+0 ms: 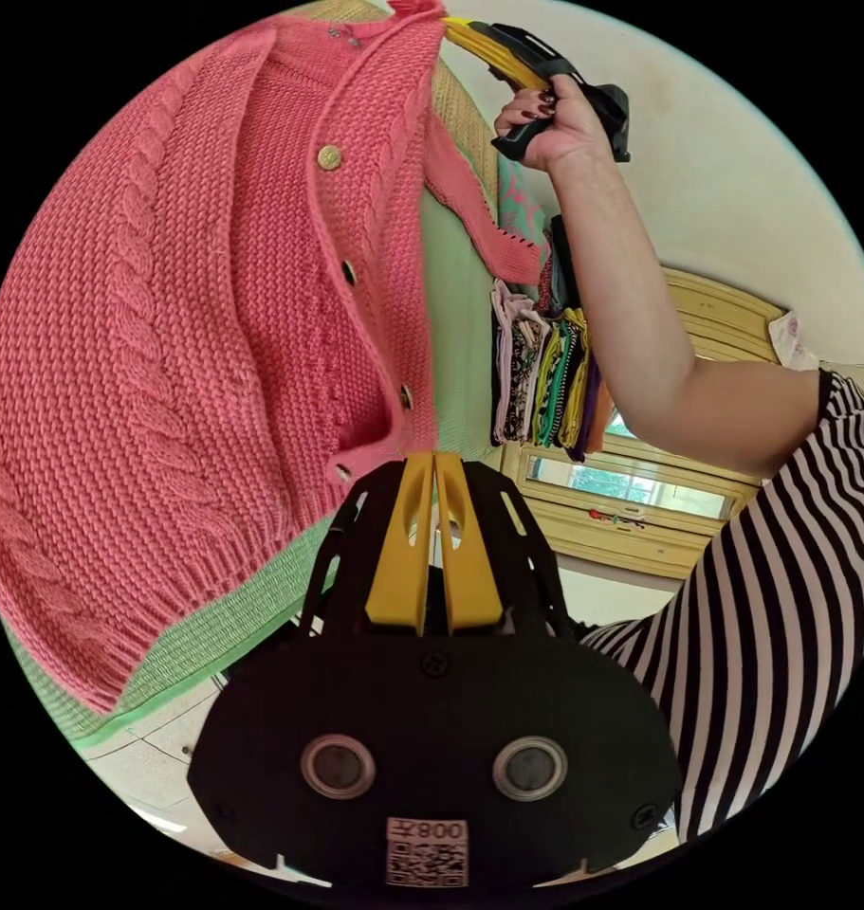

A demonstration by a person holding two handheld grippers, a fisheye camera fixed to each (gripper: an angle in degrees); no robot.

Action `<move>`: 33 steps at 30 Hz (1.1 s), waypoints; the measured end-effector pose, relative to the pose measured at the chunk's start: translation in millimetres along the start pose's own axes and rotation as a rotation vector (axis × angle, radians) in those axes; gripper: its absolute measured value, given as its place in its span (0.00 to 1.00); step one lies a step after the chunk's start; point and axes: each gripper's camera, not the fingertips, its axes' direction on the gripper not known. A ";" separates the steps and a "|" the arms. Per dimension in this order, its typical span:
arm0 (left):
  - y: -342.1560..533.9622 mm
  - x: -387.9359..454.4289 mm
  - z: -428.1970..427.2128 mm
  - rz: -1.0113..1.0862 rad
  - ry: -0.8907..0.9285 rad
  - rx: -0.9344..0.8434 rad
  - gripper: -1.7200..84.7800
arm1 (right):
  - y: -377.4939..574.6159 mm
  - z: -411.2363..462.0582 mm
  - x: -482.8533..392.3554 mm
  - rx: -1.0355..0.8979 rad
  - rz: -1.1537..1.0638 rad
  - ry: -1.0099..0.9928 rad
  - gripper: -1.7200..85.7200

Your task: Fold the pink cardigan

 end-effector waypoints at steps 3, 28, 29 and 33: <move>10.7 8.2 -14.7 0.005 -0.022 0.023 0.02 | 0.6 -5.0 10.7 0.040 0.009 -0.094 0.03; -34.5 -0.6 29.2 0.061 -0.404 -0.035 0.02 | 19.5 29.3 94.0 -0.063 0.105 -0.093 0.03; -32.1 0.0 26.7 0.055 -0.363 -0.022 0.02 | 19.7 28.3 94.2 -0.061 0.104 -0.094 0.03; -19.1 9.5 10.8 0.054 -0.261 0.041 0.02 | 18.8 19.2 92.8 -0.040 0.095 -0.117 0.03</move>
